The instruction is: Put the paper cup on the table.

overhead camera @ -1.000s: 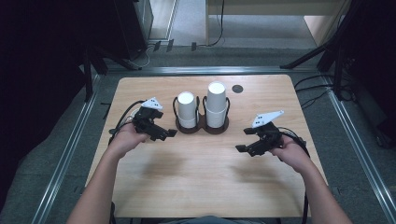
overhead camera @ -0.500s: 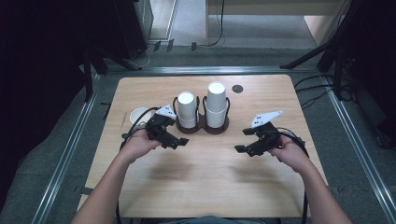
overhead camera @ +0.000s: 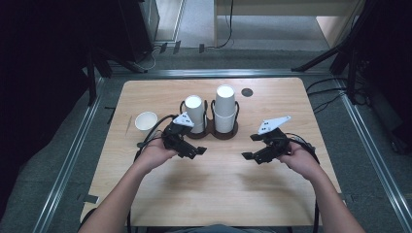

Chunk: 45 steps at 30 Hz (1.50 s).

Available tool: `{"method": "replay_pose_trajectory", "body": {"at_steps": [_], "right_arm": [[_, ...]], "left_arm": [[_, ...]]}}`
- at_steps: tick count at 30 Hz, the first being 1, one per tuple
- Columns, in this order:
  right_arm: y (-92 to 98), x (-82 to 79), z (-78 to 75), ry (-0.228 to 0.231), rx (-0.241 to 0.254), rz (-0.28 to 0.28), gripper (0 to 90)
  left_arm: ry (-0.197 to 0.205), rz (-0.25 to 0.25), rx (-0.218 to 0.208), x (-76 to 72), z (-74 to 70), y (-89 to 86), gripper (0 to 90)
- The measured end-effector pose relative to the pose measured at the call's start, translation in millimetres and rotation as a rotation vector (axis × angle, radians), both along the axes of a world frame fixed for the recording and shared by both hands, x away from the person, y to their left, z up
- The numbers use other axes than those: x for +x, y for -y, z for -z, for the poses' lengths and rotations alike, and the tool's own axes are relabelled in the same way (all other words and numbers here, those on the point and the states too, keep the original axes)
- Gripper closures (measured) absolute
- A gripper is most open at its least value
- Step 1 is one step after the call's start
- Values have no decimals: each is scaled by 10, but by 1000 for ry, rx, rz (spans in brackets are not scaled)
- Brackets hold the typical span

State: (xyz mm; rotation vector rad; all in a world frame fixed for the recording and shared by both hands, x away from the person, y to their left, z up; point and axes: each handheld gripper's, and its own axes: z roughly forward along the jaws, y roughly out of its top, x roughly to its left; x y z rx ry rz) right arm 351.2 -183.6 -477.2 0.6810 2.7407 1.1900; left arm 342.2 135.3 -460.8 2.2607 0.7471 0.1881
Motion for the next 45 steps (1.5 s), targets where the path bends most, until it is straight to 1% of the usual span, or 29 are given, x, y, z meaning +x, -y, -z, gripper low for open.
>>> {"method": "replay_pose_trajectory", "body": {"at_steps": [2,5,9,10,14,16,19,27,30,32,35,45], "right_arm": [[-12,-2,-1,8,-2,1,206],[-35,-15,-3,7,-6,-1,206],[-65,-19,-4,14,-8,-2,206],[-71,-18,-3,12,-8,-6,206],[-94,-28,-4,13,-10,-6,206],[-110,-34,0,16,-9,-12,206],[-135,-43,4,18,-13,-18,206],[-168,-52,14,24,-17,-30,206],[-170,-53,14,25,-20,-30,206],[-171,-54,14,25,-21,-31,206],[-172,-55,13,26,-21,-31,206],[-175,-57,15,29,-24,-31,206]], "left_arm": [[2,8,3,-11,6,36,6],[3,16,15,-24,27,86,6],[-1,12,5,-23,58,133,6],[-3,4,-1,-21,69,148,6],[-16,8,-7,-15,99,201,6],[-6,18,10,-27,120,232,6],[-6,24,22,-40,145,265,6],[-7,28,24,-36,156,251,6],[-6,27,31,-36,164,251,6],[-2,32,43,-35,167,245,6],[-10,25,30,-30,171,234,6],[-9,32,49,-27,186,229,6]]}}
